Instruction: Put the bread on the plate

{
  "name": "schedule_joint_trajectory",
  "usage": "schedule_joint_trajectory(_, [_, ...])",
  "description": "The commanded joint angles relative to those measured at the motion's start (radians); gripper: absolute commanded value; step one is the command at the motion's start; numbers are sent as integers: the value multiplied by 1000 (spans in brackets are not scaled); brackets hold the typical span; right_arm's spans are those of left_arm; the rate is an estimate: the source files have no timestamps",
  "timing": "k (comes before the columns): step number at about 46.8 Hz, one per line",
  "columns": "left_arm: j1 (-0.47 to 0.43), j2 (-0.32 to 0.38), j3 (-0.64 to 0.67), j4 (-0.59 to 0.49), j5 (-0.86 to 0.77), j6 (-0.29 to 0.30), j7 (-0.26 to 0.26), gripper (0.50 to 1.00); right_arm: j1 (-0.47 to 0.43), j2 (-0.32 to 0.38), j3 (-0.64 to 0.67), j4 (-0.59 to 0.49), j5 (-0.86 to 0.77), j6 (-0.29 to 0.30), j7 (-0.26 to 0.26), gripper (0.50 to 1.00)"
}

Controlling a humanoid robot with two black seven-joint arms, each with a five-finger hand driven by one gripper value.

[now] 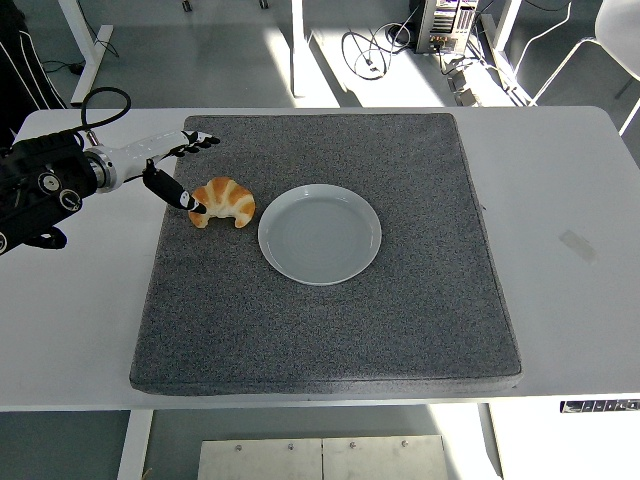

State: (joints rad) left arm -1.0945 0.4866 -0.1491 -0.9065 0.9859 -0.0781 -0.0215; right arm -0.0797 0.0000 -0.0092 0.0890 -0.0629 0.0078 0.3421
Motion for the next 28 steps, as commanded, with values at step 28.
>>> schedule_joint_trajectory(28, [33, -60, 0, 31, 16, 6, -20, 852, 0, 0, 0, 0, 0, 0, 0, 1000])
